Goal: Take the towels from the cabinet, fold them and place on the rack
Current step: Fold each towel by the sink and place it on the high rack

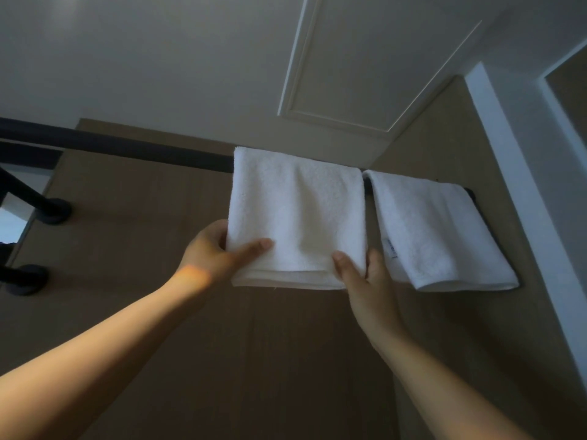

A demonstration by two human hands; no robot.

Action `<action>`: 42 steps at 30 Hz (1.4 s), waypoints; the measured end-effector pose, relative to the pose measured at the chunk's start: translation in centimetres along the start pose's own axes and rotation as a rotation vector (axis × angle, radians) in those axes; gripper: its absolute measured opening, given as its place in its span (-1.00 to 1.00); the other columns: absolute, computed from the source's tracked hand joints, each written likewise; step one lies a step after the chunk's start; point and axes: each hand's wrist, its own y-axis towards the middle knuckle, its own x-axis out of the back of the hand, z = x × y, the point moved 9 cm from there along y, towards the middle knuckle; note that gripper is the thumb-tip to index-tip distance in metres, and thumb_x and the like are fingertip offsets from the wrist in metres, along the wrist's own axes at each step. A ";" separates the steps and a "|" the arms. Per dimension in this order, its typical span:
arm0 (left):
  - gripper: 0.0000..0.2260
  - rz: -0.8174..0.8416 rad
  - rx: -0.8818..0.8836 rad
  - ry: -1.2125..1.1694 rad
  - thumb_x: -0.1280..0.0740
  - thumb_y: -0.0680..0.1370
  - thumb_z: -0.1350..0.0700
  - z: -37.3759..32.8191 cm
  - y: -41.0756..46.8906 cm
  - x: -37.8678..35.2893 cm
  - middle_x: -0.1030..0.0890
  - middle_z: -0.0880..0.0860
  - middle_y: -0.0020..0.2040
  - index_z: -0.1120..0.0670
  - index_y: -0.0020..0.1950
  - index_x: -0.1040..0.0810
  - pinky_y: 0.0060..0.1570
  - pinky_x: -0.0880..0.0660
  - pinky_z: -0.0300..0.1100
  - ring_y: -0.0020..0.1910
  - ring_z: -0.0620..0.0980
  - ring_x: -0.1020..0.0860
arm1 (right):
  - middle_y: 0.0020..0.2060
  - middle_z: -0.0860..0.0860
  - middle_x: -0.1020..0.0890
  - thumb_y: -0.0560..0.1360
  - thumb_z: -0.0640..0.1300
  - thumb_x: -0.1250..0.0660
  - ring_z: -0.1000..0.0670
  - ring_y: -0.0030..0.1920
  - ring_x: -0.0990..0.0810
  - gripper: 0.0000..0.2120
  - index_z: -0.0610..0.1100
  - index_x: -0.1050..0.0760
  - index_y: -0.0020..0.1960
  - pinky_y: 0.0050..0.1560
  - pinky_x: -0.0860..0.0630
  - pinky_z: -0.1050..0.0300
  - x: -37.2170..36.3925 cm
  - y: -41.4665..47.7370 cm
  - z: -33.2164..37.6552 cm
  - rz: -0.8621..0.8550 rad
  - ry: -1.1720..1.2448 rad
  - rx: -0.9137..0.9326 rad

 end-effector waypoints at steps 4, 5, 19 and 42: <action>-0.21 -0.014 0.093 0.004 -0.56 0.12 -0.33 0.8 0.2 0.3 -0.58 -0.04 0.04 -0.07 0.20 -0.32 -0.17 -0.63 -0.07 -0.06 -0.03 -0.64 | 0.00 0.15 -0.62 0.48 0.11 -0.39 0.26 -0.05 -0.63 -0.63 0.02 -0.44 0.22 -0.13 -0.55 0.40 0.2 0.5 -0.9 0.003 0.041 -0.119; -0.14 0.038 0.112 -0.015 -0.57 0.10 -0.35 0.9 0.4 -0.2 -0.58 -0.03 0.08 -0.06 0.25 -0.31 -0.11 -0.64 -0.03 -0.03 -0.01 -0.64 | 0.02 0.13 -0.63 0.46 0.16 -0.40 0.17 0.01 -0.64 -0.59 0.02 -0.46 0.23 0.00 -0.59 0.26 0.0 0.7 -1.5 0.032 0.045 -0.175; -0.33 -0.066 0.053 0.122 -0.59 0.19 -0.21 -1.1 3.8 -0.5 -0.60 -0.06 0.00 -0.01 0.20 -0.47 -0.27 -0.47 -0.23 -0.08 -0.09 -0.59 | -0.13 -0.02 -0.66 0.56 0.07 -0.32 0.10 -0.32 -0.66 -0.74 -0.13 -0.47 0.06 -0.36 -0.54 0.33 0.3 -0.8 0.1 -0.004 -0.235 -0.182; -0.51 0.104 0.183 -0.179 -0.35 0.39 -0.38 0.6 4.1 -0.9 -0.72 0.01 -0.10 0.01 -0.02 -0.64 0.07 -0.59 0.06 -0.07 0.05 -0.68 | -0.05 -0.02 -0.65 0.45 -0.06 -0.48 -0.02 -0.06 -0.62 -0.88 -0.11 -0.69 -0.12 -0.05 -0.60 -0.03 -6.7 -1.5 7.1 0.208 -0.853 0.700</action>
